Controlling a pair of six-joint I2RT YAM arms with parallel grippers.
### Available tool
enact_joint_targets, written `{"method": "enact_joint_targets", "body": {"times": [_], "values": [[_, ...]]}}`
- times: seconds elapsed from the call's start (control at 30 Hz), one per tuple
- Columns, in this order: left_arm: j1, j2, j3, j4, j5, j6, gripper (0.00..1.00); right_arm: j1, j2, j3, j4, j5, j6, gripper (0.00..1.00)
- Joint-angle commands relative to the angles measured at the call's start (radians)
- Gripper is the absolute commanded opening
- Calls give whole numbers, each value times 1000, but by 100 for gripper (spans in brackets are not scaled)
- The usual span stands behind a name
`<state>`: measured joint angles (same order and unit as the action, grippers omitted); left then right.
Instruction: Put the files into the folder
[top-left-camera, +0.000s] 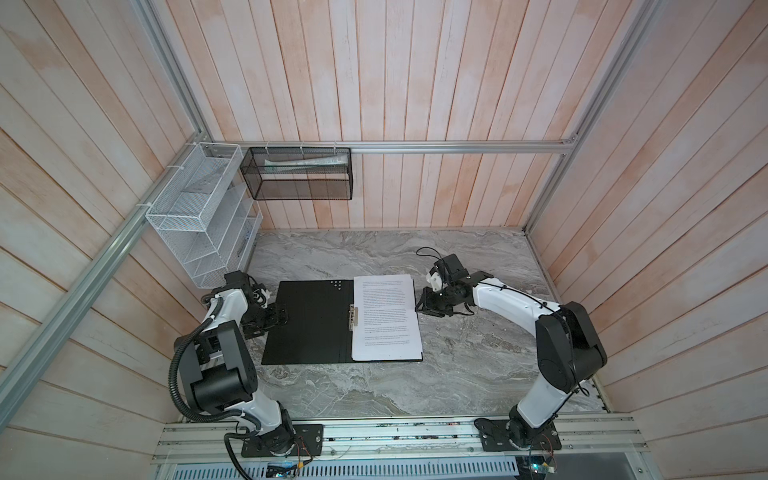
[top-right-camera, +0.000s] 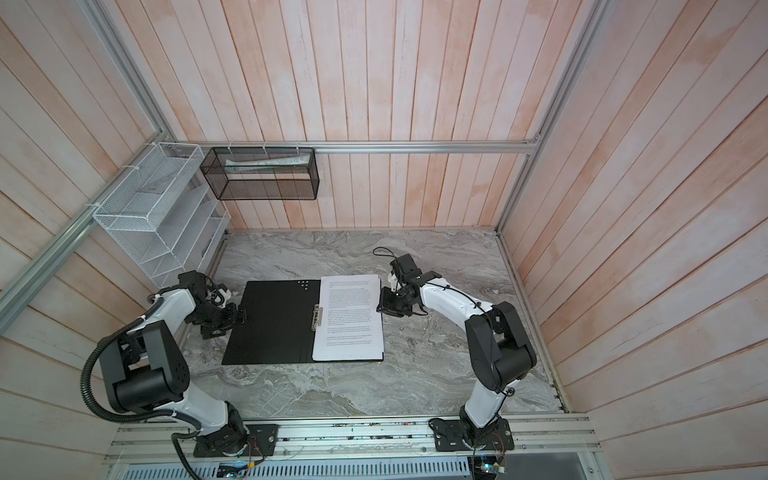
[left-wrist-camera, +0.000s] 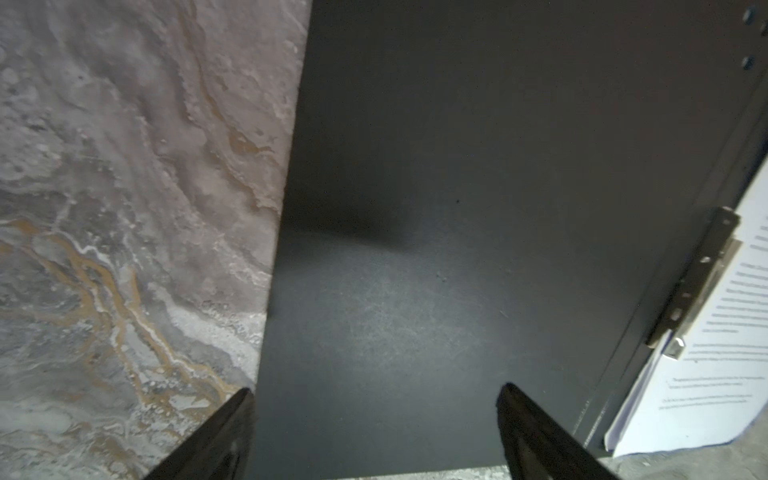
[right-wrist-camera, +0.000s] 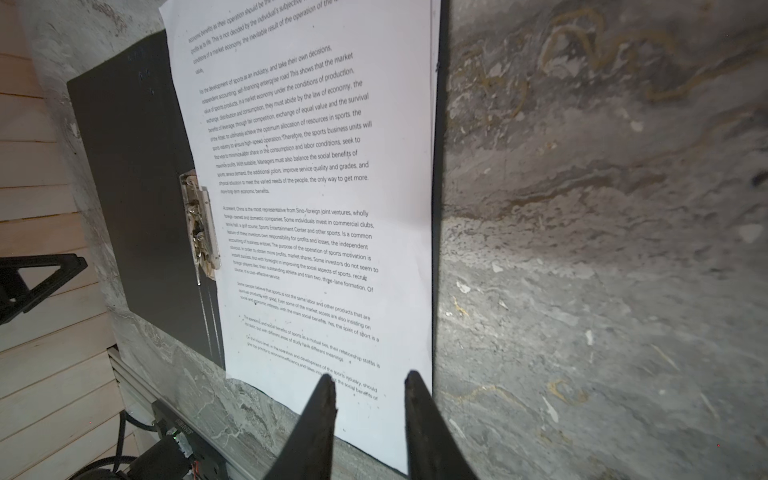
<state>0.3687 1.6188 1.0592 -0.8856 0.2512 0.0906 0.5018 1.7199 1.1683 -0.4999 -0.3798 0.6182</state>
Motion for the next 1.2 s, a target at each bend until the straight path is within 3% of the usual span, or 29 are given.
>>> {"method": "enact_joint_targets", "body": {"times": [0.0, 0.27, 0.77, 0.87, 0.97, 1.17], "values": [[7, 16, 13, 17, -66, -36, 93, -7, -39, -17, 12, -17, -1, 29], [3, 117, 6, -3, -64, -43, 92, 15, -43, 10, 6, -50, -31, 30], [-146, 212, -5, -8, 47, -28, 86, 263, 265, 420, -69, 94, -106, 30], [-178, 241, 13, -13, 79, -27, 86, 270, 325, 478, -53, 87, -100, 29], [-217, 268, 43, -28, 133, -29, 84, 270, 366, 535, -93, 151, -100, 29], [-330, 268, 70, -26, 206, -36, 83, 187, 279, 453, -52, 179, -48, 30]]}}
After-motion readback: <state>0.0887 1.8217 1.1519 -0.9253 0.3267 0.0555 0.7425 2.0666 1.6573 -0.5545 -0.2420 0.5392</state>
